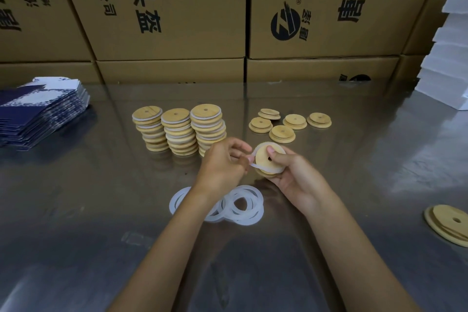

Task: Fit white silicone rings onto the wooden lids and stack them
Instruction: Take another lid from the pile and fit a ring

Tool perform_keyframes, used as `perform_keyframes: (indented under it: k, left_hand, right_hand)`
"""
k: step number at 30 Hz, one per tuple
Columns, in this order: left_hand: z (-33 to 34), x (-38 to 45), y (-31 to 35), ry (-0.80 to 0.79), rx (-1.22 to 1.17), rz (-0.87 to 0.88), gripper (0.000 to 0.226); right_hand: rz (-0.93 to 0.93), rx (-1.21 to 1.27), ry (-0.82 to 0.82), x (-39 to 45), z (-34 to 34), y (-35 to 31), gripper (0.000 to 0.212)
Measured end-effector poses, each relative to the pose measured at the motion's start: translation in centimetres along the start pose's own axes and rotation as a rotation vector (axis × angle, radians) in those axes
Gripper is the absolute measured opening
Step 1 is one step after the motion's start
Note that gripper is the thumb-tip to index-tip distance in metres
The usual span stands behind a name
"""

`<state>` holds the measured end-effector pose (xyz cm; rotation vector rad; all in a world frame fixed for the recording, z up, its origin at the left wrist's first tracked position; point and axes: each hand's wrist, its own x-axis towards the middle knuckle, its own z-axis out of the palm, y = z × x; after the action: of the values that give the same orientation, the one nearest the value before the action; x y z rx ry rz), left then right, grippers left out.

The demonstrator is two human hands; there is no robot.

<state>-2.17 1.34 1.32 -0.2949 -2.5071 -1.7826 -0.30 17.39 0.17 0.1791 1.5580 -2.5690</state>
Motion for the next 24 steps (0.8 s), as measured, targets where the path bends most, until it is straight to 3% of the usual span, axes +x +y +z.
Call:
perform_keyframes:
  k: [8,15,18,24]
  left_hand:
    - [0.5,-0.5,0.6,0.022,-0.175,-0.052,0.008]
    - [0.8,-0.5,0.4,-0.008,-0.133,-0.165,0.014]
    - [0.8,-0.5,0.2,0.061,-0.124,-0.151,0.007]
    - [0.6,-0.4,0.0,0.139,0.01,-0.02,0.008]
  right_hand:
    - [-0.029,0.059,0.014,-0.7,-0.1,0.1,0.031]
    - [-0.105,0.044,0.051,-0.8,0.2,0.2,0.032]
    - [-0.097,0.051,0.078,-1.0,0.4,0.1,0.035]
    - [-0.11,-0.285,0.111,-1.4,0.7,0.1,0.023]
